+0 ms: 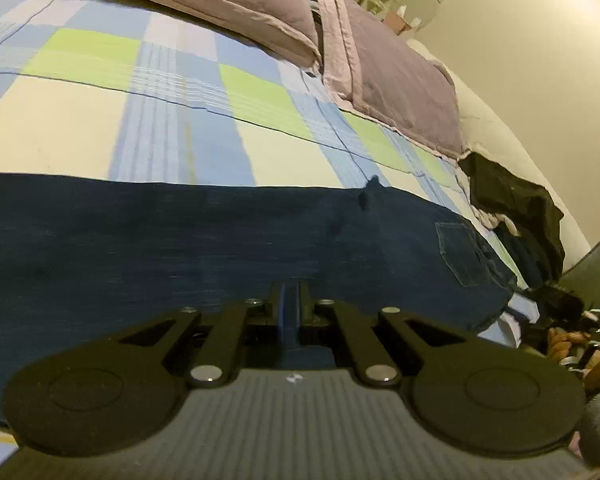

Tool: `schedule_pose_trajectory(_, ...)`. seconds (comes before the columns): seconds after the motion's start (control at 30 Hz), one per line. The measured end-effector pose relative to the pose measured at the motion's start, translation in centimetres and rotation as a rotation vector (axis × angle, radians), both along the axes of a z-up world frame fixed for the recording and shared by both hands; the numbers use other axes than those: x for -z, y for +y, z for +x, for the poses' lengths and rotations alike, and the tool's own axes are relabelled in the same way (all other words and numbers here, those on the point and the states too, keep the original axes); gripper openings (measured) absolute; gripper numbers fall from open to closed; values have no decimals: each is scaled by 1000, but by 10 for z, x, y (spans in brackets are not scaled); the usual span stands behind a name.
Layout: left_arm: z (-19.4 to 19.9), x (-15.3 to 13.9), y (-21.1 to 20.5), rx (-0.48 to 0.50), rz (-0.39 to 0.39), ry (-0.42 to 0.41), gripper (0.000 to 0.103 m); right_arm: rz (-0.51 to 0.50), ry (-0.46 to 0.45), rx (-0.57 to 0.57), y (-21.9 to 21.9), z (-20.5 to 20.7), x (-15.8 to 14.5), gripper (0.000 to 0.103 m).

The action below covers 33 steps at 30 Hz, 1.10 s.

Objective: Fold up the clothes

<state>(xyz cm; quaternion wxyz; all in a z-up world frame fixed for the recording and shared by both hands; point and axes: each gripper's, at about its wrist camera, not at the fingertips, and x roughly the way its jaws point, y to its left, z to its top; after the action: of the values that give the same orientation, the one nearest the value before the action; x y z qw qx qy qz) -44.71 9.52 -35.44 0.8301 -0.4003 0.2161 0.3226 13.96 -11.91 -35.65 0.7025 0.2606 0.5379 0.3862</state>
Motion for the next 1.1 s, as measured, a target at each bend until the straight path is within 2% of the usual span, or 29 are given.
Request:
schedule_pose_trajectory(0.03, -4, 3, 1, -6, 0, -4, 1, -2, 0, -6, 3, 2, 6, 40)
schedule_pose_trajectory(0.07, -7, 5, 3, -10, 0, -7, 1, -26, -11, -22, 6, 3, 9, 4)
schedule_pose_trajectory(0.1, -10, 7, 4, -11, 5, -10, 1, -61, -26, -42, 9, 4, 11, 5)
schedule_pose_trajectory(0.23, -27, 16, 2, -24, 54, 1, 1, -145, -220, -120, 8, -9, -9, 4)
schedule_pose_trajectory(0.3, -38, 24, 2, -49, 61, 13, 1, -192, -231, -130, 9, -12, 9, 4)
schedule_pose_trajectory(0.37, -49, 31, 0, -73, 73, 20, 1, -202, -306, -132, 11, -23, 6, 7)
schedule_pose_trajectory(0.43, -65, 29, -8, -110, 115, 5, 1, -289, -476, -130, 18, -45, -16, 16)
schedule_pose_trajectory(0.47, -74, 28, -12, -131, 139, -3, 1, -329, -591, -119, 21, -63, -28, 28)
schedule_pose_trajectory(0.53, -89, 26, -23, -174, 180, -9, 1, -345, -851, -131, 25, -115, -44, 29)
schedule_pose_trajectory(0.57, -95, 26, -27, -199, 190, -2, 1, -307, -910, -170, 25, -137, -46, 29)
schedule_pose_trajectory(0.63, -105, 26, -36, -250, 209, 14, 1, -212, -936, -282, 28, -174, -42, 29)
schedule_pose_trajectory(0.73, -127, 28, -38, -343, 221, 72, 2, -199, -914, -424, 40, -218, -18, 29)
schedule_pose_trajectory(0.77, -136, 30, -38, -384, 226, 101, 4, -222, -956, -471, 45, -235, -10, 29)
schedule_pose_trajectory(0.8, -147, 31, -38, -430, 226, 134, 2, -252, -1009, -512, 49, -252, -2, 29)
schedule_pose_trajectory(0.87, -172, 29, -41, -502, 207, 136, 1, -298, -1104, -580, 54, -281, 6, 29)
schedule_pose_trajectory(0.9, -184, 25, -45, -529, 209, 127, 2, -308, -1141, -600, 53, -292, 3, 29)
schedule_pose_trajectory(1.0, -204, 16, -50, -565, 269, 131, 3, -223, -1113, -567, 49, -302, -13, 29)
schedule_pose_trajectory(1.1, -211, 18, -40, -555, 288, 146, 4, -230, -1102, -549, 64, -312, -13, 29)
